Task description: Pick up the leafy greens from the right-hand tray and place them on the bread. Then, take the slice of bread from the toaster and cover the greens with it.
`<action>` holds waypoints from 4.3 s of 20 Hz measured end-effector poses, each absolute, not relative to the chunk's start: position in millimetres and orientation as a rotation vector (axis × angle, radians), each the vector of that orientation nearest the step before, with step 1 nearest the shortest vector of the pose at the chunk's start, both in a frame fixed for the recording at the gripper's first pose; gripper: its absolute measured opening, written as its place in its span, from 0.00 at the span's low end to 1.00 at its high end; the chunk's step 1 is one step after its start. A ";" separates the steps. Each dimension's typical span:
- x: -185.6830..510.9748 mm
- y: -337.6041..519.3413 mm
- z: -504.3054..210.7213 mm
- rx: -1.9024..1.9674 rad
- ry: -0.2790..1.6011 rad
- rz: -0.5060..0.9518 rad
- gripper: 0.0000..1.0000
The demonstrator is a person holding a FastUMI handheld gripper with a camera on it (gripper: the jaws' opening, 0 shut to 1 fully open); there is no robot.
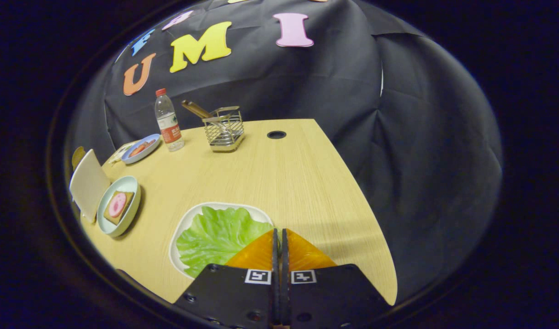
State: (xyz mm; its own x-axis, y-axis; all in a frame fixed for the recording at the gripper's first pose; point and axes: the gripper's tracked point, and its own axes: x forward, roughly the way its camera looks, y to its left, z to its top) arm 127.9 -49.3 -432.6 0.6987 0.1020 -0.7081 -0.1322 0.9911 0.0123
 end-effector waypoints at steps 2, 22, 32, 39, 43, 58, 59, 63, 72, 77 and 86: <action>123.4 -44.5 -430.7 -0.027 0.792 0.148 0.01; 92.3 115.3 -255.6 -0.167 0.607 0.195 0.01; 46.0 356.5 -280.0 0.039 0.694 0.413 0.00; 55.4 376.3 -331.9 0.197 0.796 0.362 0.00; 69.9 336.9 -350.0 0.137 0.785 0.297 0.01; 79.9 256.4 -297.9 -0.078 0.647 0.216 0.87; 72.4 253.2 -274.8 -0.098 0.604 0.203 0.99; 34.8 286.6 -208.8 -0.126 0.489 0.243 0.97; -33.1 461.5 -212.2 -0.062 0.521 0.421 0.97; -28.7 507.0 -249.3 -0.056 0.594 0.412 0.98; -3.7 529.4 -286.2 -0.067 0.665 0.346 0.53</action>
